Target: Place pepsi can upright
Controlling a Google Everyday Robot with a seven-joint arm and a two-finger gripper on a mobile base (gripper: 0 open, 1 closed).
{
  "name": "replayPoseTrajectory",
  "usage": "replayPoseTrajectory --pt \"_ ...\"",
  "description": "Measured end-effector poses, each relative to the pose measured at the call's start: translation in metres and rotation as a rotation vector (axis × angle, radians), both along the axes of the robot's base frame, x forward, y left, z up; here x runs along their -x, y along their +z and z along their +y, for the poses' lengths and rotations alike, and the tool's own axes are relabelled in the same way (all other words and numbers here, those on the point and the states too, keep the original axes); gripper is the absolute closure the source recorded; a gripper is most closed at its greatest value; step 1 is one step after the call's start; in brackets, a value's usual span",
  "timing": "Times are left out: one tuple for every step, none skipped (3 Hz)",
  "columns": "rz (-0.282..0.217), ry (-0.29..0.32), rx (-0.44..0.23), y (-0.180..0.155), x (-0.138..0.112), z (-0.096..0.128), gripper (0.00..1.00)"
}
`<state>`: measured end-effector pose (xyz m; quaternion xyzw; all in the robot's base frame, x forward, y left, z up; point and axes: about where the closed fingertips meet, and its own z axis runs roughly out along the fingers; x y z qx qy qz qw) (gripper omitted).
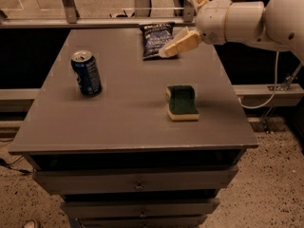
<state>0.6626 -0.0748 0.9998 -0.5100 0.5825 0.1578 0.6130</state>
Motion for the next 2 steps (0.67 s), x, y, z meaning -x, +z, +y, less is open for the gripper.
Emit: replayPoseTrajectory --pt "0.000 0.000 0.000 0.0000 0.0000 0.0001 0.00" --pt "-0.027 0.021 0.033 -0.0039 -0.0099 -0.0061 0.00"
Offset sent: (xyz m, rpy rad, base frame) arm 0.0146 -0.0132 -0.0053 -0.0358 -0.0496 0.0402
